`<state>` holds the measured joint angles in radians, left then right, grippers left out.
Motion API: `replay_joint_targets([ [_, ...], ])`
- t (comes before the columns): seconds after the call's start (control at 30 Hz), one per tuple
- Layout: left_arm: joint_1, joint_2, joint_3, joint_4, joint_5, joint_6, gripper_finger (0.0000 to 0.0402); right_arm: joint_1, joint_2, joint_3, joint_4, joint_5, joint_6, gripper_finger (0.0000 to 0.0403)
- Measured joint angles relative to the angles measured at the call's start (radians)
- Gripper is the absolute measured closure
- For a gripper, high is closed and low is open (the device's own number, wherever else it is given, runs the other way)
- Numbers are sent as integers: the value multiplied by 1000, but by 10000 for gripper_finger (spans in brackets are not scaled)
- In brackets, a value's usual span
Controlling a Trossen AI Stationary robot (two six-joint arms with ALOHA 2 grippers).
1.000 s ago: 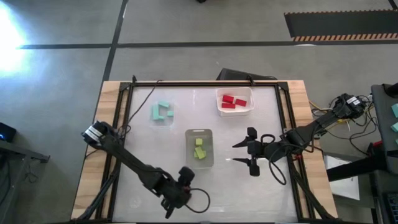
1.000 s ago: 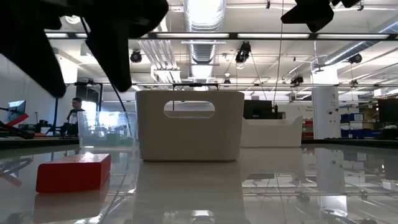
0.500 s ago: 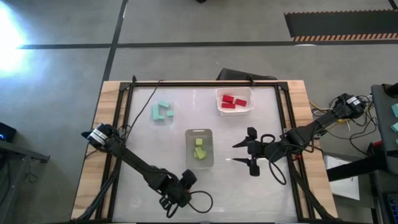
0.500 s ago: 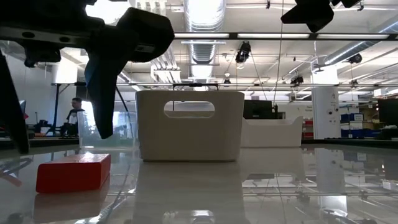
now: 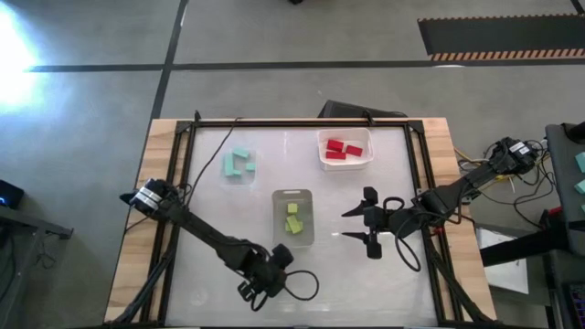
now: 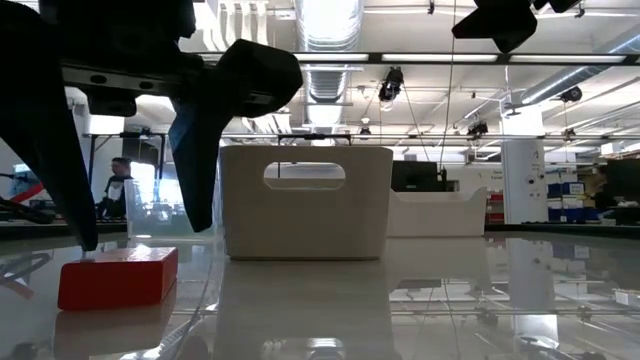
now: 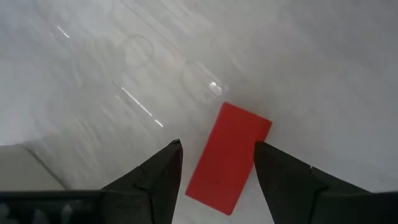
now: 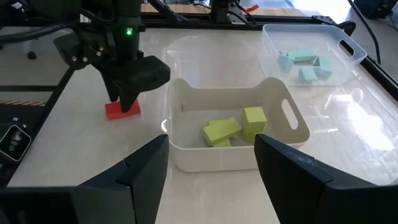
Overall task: Sort & place blocks by color
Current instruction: Put the red block into the white bin
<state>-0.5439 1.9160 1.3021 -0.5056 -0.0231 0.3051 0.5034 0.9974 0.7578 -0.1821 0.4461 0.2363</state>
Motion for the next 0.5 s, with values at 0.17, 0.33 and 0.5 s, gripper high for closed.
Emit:
replay_joint_targets([
  [0.17,8,0,-2,-1,22,40,219,0,0,-1,0,0,-1,174],
  [0.33,13,0,-19,0,57,44,219,0,0,-1,0,0,-2,174],
  [0.5,20,0,-46,32,55,49,219,0,0,-1,0,0,-3,174],
])
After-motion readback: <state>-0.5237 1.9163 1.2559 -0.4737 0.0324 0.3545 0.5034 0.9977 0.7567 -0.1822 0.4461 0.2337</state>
